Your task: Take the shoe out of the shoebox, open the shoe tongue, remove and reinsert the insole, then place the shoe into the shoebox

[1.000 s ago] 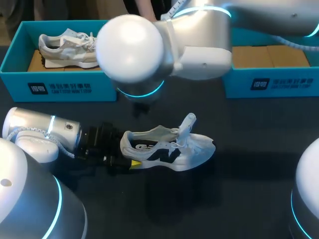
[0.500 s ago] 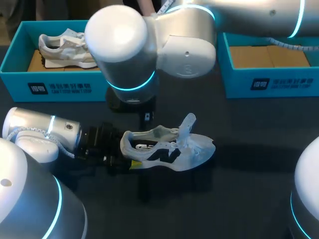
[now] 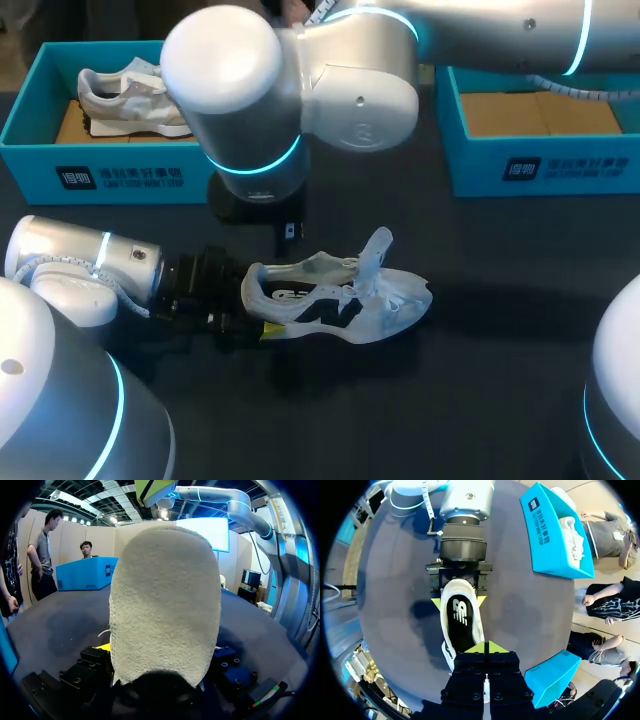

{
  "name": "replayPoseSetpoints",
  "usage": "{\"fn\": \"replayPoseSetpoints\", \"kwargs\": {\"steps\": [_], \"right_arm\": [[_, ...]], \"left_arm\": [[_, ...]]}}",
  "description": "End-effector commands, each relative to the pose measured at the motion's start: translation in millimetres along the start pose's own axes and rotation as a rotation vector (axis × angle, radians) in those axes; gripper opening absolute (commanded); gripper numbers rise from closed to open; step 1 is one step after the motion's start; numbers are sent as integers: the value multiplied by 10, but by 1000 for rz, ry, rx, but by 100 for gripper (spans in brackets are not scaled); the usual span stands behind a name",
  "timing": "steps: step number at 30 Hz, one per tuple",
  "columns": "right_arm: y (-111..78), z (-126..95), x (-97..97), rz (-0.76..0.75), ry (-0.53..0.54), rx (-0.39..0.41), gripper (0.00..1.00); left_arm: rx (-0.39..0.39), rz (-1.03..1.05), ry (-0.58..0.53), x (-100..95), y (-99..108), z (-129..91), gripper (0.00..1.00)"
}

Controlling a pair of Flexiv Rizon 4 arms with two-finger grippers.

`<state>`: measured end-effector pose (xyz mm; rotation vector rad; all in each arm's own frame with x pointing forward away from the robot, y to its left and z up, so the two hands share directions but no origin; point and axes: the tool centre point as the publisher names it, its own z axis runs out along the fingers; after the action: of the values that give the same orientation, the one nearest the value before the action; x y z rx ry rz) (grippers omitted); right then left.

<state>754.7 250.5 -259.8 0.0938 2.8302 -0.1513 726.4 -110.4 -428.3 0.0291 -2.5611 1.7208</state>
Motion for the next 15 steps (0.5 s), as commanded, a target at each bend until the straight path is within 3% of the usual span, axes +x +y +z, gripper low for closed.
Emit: {"fn": "replayPoseSetpoints", "kwargs": {"steps": [1,8,15], "right_arm": [[-18,57,92,-5,14,3,0],[-155,247,332,4,49,10,0],[-107,543,428,-24,123,-3,0]], "left_arm": [[-4,-1,1,-5,34,60,0],[-4,-1,1,-5,34,60,0],[-4,-1,1,-5,34,60,0]]}}
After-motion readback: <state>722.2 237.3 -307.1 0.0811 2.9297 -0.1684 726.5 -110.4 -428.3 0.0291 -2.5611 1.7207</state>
